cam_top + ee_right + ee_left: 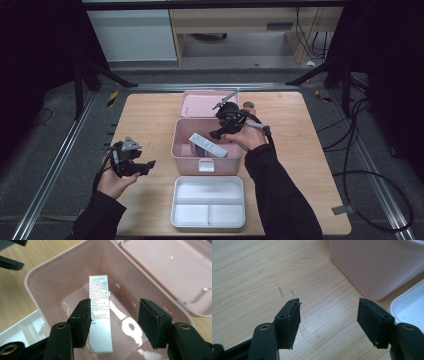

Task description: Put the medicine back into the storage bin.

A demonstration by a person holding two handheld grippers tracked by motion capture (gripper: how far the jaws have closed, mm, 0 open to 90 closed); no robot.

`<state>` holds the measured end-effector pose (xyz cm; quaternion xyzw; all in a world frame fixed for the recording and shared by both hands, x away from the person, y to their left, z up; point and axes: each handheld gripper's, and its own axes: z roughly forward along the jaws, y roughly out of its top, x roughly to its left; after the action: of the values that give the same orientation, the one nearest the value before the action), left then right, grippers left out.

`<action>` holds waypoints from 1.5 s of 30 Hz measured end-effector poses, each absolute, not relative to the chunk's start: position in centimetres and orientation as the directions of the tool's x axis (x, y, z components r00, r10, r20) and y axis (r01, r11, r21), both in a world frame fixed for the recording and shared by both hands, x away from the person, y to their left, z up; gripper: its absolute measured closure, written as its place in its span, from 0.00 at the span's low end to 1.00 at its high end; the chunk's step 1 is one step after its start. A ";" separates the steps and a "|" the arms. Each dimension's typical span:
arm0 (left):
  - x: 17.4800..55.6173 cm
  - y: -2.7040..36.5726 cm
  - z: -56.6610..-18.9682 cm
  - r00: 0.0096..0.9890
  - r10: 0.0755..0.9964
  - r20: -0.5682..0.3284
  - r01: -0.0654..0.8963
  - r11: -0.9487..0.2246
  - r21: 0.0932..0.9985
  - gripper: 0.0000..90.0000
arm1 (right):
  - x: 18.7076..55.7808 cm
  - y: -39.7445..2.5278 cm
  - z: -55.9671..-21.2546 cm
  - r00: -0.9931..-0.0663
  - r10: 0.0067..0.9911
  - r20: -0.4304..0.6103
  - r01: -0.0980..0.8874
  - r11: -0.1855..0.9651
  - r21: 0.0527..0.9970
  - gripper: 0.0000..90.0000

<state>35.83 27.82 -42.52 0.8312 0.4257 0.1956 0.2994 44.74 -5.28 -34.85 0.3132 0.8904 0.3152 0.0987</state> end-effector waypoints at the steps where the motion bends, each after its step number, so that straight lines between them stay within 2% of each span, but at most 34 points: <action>1: 35.8 27.8 -42.4 0.566 0.821 0.072 0.587 -0.463 0.664 0.40 | 44.5 -5.6 -34.4 -0.784 0.620 0.009 0.485 0.605 0.632 0.48; 10: 35.2 26.9 -41.8 0.629 0.775 0.054 0.558 -0.498 0.663 0.47 | 41.7 -9.3 -31.6 -0.773 0.632 -0.045 0.438 0.584 0.683 0.46; 19: 34.6 25.8 -41.4 0.681 0.730 0.057 0.524 -0.541 0.658 0.47 | 39.0 -12.7 -32.4 -0.762 0.646 -0.052 0.433 0.568 0.700 0.46; 27: 33.9 24.4 -41.8 0.754 0.654 0.060 0.482 -0.614 0.625 0.45 | 36.0 -15.1 -36.4 -0.792 0.609 -0.049 0.418 0.598 0.683 0.46; 33: 33.3 23.4 -42.3 0.816 0.577 0.047 0.440 -0.671 0.596 0.48 | 34.8 -16.0 -39.5 -0.823 0.564 -0.075 0.392 0.658 0.642 0.46; 40: 32.5 21.9 -43.2 0.881 0.471 0.042 0.373 -0.748 0.549 0.50 | 33.8 -15.4 -42.8 -0.872 0.485 -0.070 0.345 0.711 0.613 0.48; 45: 31.9 20.7 -43.5 0.915 0.402 0.034 0.329 -0.791 0.516 0.56 | 33.3 -14.1 -43.9 -0.907 0.418 -0.051 0.311 0.746 0.589 0.50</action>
<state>31.90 20.73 -43.53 0.9437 0.1935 0.0709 0.2587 33.32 -14.07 -43.85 0.1961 0.9299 0.2979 0.0901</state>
